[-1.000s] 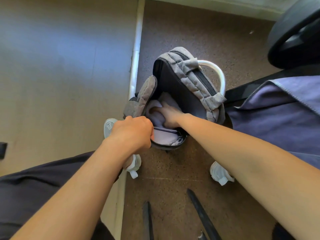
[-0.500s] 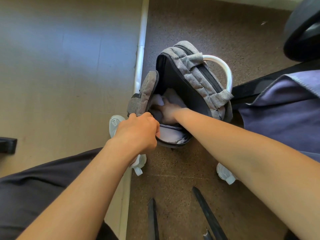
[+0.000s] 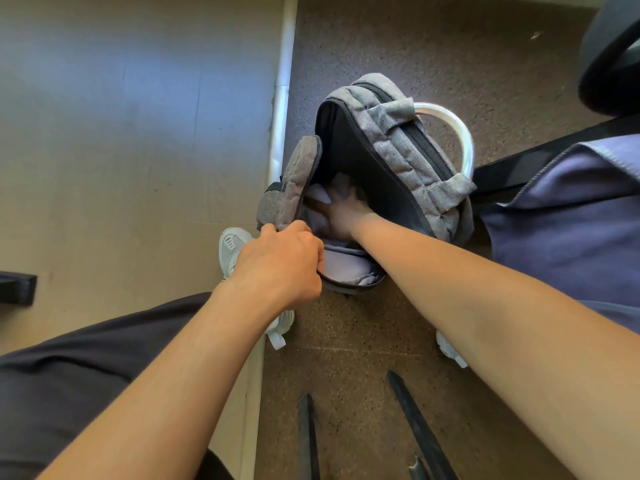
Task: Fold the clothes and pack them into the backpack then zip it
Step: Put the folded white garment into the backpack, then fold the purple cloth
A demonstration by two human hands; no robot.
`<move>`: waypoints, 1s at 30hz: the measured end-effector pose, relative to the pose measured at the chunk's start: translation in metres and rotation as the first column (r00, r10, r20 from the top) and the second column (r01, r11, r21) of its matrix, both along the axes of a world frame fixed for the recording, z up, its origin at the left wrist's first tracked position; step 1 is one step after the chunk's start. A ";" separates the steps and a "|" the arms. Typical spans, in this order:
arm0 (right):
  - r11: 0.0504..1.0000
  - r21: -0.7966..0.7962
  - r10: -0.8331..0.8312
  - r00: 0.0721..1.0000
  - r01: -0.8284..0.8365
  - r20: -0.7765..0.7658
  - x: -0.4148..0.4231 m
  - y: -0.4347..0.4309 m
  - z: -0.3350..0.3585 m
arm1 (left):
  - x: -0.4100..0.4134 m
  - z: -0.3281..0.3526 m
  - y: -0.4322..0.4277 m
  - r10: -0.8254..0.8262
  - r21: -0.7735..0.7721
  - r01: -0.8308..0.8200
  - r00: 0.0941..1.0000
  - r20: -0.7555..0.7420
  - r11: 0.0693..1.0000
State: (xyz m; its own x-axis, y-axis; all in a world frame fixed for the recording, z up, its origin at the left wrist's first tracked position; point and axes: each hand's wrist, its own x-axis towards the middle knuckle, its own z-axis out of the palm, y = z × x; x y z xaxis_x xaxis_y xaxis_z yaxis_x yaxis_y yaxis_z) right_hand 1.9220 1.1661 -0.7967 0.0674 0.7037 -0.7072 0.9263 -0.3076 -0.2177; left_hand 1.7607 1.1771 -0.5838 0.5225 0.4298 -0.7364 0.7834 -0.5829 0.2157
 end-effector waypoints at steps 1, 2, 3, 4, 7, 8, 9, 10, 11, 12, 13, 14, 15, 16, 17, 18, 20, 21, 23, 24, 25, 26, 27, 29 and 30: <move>1.000 -0.016 -0.008 1.000 0.009 0.008 -0.002 0.004 0.001 | 0.000 -0.001 0.000 -0.005 0.002 0.005 1.000 -0.001 1.000; 0.999 -0.038 -0.010 1.000 0.011 0.013 -0.004 0.007 0.004 | 0.001 -0.001 0.000 -0.010 0.004 0.010 1.000 -0.002 1.000; 0.998 -0.057 -0.011 1.000 0.011 0.008 -0.005 0.009 0.006 | 0.002 -0.002 0.000 -0.018 0.007 0.018 1.000 -0.002 1.000; 0.997 -0.071 -0.036 0.999 0.035 -0.012 -0.005 0.008 0.010 | 0.003 -0.002 0.000 -0.027 0.009 0.027 1.000 0.000 1.000; 0.992 -0.033 -0.123 0.988 0.120 -0.091 -0.004 -0.003 0.034 | 0.009 -0.002 -0.001 -0.042 0.022 0.041 0.999 0.024 0.999; 0.993 -0.004 -0.120 0.986 0.120 -0.113 -0.003 -0.010 0.045 | 0.011 -0.002 -0.001 -0.037 0.024 0.036 0.998 0.041 0.999; 0.992 0.028 -0.120 0.983 0.125 -0.139 -0.002 -0.017 0.055 | 0.013 -0.002 -0.001 -0.033 0.025 0.032 0.998 0.060 0.999; 0.986 0.064 -0.143 0.976 0.155 -0.162 0.000 -0.026 0.067 | 0.015 -0.002 -0.002 -0.032 0.025 0.031 0.997 0.077 0.999; 0.974 0.100 -0.183 0.965 0.204 -0.189 0.002 -0.037 0.079 | 0.017 -0.001 -0.002 -0.036 0.027 0.033 0.995 0.089 0.999; 0.957 0.135 -0.227 0.952 0.257 -0.208 0.003 -0.048 0.093 | 0.019 0.000 -0.002 -0.041 0.033 0.038 0.995 0.096 0.999; 0.937 0.181 -0.256 0.940 0.298 -0.224 0.005 -0.060 0.107 | 0.021 0.001 -0.002 -0.046 0.040 0.043 0.994 0.099 0.998; 0.923 0.212 -0.272 0.935 0.320 -0.226 0.006 -0.072 0.121 | 0.023 0.003 -0.002 -0.050 0.048 0.045 0.993 0.103 0.998; 0.913 0.243 -0.276 0.935 0.327 -0.221 0.007 -0.083 0.136 | 0.026 0.004 -0.002 -0.050 0.058 0.044 0.993 0.109 0.997; 0.907 0.273 -0.271 0.941 0.320 -0.204 0.007 -0.093 0.152 | 0.028 0.006 -0.002 -0.048 0.069 0.040 0.992 0.117 0.997; 0.901 0.308 -0.260 0.948 0.307 -0.185 0.008 -0.101 0.168 | 0.030 0.008 -0.002 -0.048 0.084 0.038 0.991 0.125 0.996; 0.891 0.347 -0.250 0.954 0.294 -0.167 0.009 -0.107 0.187 | 0.033 0.010 -0.003 -0.050 0.101 0.036 0.990 0.132 0.994; 0.837 0.459 -0.262 0.955 0.296 -0.138 0.015 -0.119 0.224 | 0.038 0.013 -0.005 -0.055 0.142 0.034 0.988 0.145 0.989; 0.793 0.533 -0.276 0.954 0.295 -0.119 0.019 -0.126 0.243 | 0.039 0.014 -0.006 -0.057 0.160 0.033 0.988 0.147 0.987; 0.664 0.712 -0.313 0.950 0.228 -0.012 0.033 -0.145 0.277 | 0.042 0.017 -0.009 -0.048 0.189 0.020 0.988 0.149 0.982; 0.597 0.785 -0.357 0.931 0.165 0.075 0.043 -0.158 0.291 | 0.043 0.018 -0.011 -0.037 0.203 0.005 0.988 0.152 0.979; 0.553 0.827 -0.424 0.889 0.105 0.171 0.054 -0.171 0.302 | 0.043 0.020 -0.013 -0.019 0.217 -0.016 0.987 0.158 0.976; 0.541 0.838 -0.503 0.825 0.066 0.260 0.065 -0.184 0.310 | 0.043 0.021 -0.015 0.000 0.233 -0.039 0.986 0.164 0.972; 0.552 0.832 -0.565 0.756 0.049 0.330 0.074 -0.197 0.315 | 0.042 0.023 -0.019 0.021 0.249 -0.064 0.985 0.171 0.966; 0.567 0.822 -0.641 0.654 0.051 0.402 0.084 -0.216 0.322 | 0.040 0.029 -0.029 0.057 0.270 -0.116 0.975 0.216 0.956; 0.558 0.827 -0.672 0.621 0.068 0.403 0.085 -0.222 0.322 | 0.039 0.033 -0.035 0.078 0.271 -0.151 0.962 0.263 0.951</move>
State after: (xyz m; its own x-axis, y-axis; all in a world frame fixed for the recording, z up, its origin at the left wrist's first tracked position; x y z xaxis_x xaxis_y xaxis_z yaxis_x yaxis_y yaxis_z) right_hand 2.0074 0.9441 -0.4746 0.6415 0.6918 0.3316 0.7248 -0.6882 0.0334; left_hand 1.7995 1.1421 -0.5509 0.6057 0.6706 -0.4283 0.7923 -0.5576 0.2475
